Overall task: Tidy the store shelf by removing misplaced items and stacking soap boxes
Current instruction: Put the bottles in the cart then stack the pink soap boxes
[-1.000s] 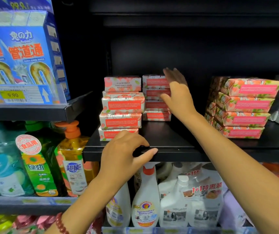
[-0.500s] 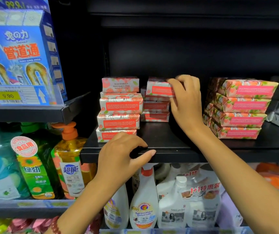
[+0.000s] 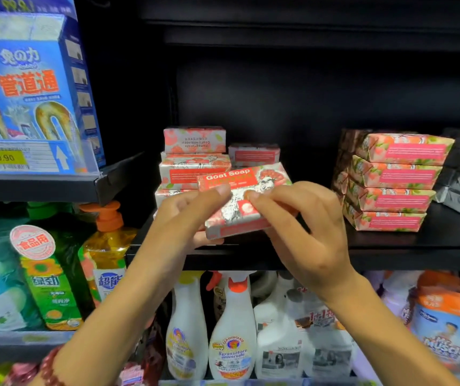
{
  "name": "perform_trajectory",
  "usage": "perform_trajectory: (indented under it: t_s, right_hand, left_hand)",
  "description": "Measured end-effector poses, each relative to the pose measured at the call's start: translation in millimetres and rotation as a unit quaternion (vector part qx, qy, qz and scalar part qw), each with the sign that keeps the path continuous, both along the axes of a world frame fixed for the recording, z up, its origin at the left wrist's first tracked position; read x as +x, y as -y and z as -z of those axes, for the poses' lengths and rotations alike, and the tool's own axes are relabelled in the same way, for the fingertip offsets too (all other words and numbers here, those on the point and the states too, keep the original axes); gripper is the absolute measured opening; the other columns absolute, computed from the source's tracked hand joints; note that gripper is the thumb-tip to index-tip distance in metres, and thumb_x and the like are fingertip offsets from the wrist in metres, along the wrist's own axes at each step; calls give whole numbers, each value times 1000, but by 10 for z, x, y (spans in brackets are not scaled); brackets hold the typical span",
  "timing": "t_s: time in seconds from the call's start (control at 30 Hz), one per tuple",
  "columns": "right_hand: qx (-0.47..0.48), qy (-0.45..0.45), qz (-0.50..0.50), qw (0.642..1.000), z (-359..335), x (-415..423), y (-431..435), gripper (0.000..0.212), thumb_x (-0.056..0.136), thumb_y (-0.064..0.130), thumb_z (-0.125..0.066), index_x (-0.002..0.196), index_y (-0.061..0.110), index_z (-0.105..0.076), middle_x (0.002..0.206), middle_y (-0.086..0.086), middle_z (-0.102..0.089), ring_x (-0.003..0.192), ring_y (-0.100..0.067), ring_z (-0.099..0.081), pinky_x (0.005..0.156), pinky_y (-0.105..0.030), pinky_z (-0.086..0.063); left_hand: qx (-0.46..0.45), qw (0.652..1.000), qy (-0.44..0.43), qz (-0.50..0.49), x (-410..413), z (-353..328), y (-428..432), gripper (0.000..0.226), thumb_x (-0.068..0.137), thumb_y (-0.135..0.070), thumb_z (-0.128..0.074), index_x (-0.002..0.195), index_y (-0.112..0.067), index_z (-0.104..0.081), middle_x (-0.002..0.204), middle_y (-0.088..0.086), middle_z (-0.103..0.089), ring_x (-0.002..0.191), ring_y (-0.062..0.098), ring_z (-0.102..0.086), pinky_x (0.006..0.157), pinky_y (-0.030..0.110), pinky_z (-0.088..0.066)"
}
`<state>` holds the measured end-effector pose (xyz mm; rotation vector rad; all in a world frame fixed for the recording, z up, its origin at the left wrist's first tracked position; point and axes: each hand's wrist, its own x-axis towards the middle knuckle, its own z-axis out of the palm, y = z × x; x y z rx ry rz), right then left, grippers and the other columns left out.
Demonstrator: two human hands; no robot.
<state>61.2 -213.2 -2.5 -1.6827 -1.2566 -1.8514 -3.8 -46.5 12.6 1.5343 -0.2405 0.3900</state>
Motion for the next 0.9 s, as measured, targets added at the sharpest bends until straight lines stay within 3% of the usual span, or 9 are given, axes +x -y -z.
perform_trajectory:
  t_s: [0.1, 0.2, 0.3, 0.37, 0.53, 0.67, 0.8, 0.9]
  right_hand:
    - [-36, -63, -29, 997, 14, 5, 97, 40, 86, 29, -68, 118, 7, -56, 119, -8, -50, 113, -22, -47, 100, -31, -38]
    - [-22, -226, -66, 972, -67, -55, 176, 67, 82, 49, -61, 132, 7, -46, 135, -3, -44, 128, -15, -37, 108, -24, -26]
    - [-6, -400, -125, 908, -122, -87, 208, 78, 77, 54, -61, 142, 22, -33, 140, 14, -38, 131, -4, -36, 106, -20, -33]
    - [-12, -449, -159, 879, -145, -88, 224, 71, 77, 49, -64, 139, 32, -34, 133, 21, -43, 123, 1, -44, 100, -15, -38]
    - [12, -410, -172, 896, -153, -126, 214, 48, 74, 29, -75, 116, 17, -53, 111, 11, -59, 106, -6, -57, 85, -15, -47]
    - [2, -263, -151, 953, -61, -99, 186, 27, 81, 9, -62, 106, 8, -53, 110, -6, -58, 110, -16, -55, 95, -23, -44]
    - [-3, -256, -184, 949, 7, -64, 147, 33, 79, -2, -60, 107, 12, -47, 118, -10, -56, 123, -22, -49, 103, -33, -41]
    - [-3, -341, -176, 924, -3, -61, 149, 54, 76, 6, -71, 121, 15, -43, 135, -4, -47, 130, -13, -42, 103, -22, -38]
  left_hand:
    - [-4, 998, 60, -12, -24, 45, -34, 39, 69, -37, -71, 94, -7, -73, 95, 5, -74, 91, 19, -70, 81, 33, -52]
    - [33, 987, 127, -89, -27, 98, -21, 37, 65, -34, -76, 88, -6, -70, 82, -3, -73, 75, 9, -69, 61, 16, -51]
    - [49, 982, 153, -104, -14, 140, 3, 37, 67, -37, -73, 96, -13, -70, 94, -9, -72, 87, 10, -69, 67, 18, -53]
    - [45, 980, 176, -78, -10, 142, 16, 35, 69, -30, -71, 101, -16, -67, 99, -12, -71, 94, 7, -68, 75, 16, -52]
    - [68, 977, 198, -32, 14, 155, -16, 44, 67, -22, -73, 108, -20, -59, 106, -16, -67, 102, 5, -64, 81, 15, -50]
    - [82, 982, 168, -28, 18, 146, -60, 76, 53, -51, -84, 117, -19, -56, 114, -11, -66, 108, 9, -63, 82, 19, -51]
    - [145, 978, 137, -60, -3, 144, -77, 70, 49, -42, -83, 112, -27, -59, 108, -16, -68, 101, 4, -65, 81, 19, -52]
    - [159, 971, 158, -79, -24, 154, -88, 69, 51, -41, -83, 114, -28, -57, 111, -15, -67, 105, 7, -64, 87, 29, -53]
